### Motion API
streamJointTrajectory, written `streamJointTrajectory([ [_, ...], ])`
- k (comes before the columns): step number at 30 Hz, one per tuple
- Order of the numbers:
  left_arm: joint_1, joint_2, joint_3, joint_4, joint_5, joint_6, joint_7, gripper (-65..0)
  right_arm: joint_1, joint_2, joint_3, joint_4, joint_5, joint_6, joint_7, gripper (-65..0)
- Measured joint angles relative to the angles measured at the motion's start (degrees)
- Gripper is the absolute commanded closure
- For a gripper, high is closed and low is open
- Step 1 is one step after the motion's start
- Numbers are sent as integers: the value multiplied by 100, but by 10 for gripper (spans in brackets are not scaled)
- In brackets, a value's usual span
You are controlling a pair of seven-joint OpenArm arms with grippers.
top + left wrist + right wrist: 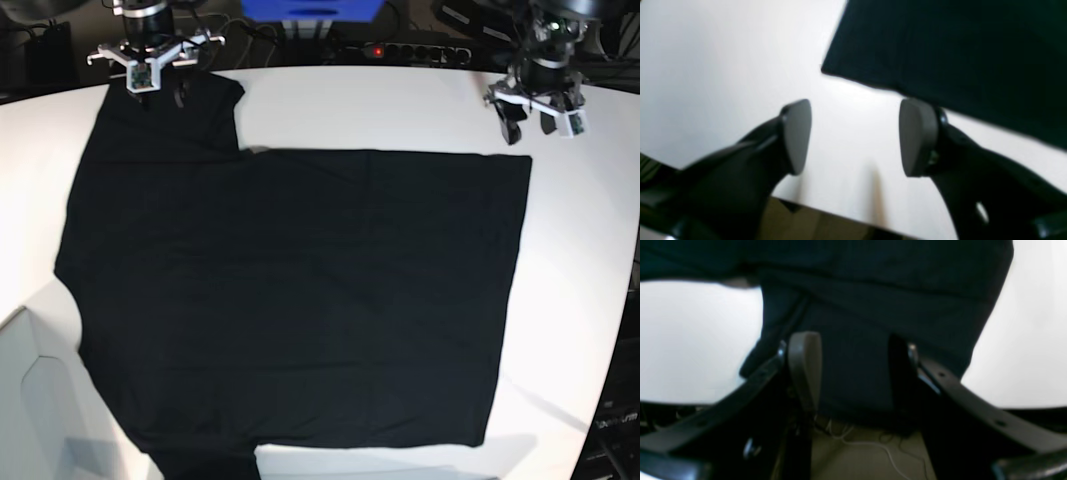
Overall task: Fold the T-shirt properly
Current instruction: 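Lower both grippers onto the shirt's shoulder corners and close them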
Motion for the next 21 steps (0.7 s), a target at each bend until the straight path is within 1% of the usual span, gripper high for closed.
streamJointTrajectory([
  [1,-87,0,-9,-4,20,-35,133,-404,20,0,0,0,0,0,-9,-327],
  [4,-391,2,11,-212,-28,-417,170,-407,109,0,-2,-4,0,0,-7,-327],
  [5,-525,15,15,-343,-24,-455,190,-407,144,-2,0,-4,0,0,-9,-327],
  [10,-846,20,9,-901,35,-461,192,-408,223,-2,4,-9,0,2,-9,-327],
  [21,-1521,17,9,-1746,70,-452,192,-408,315,2,4,-9,0,2,-7,-327],
])
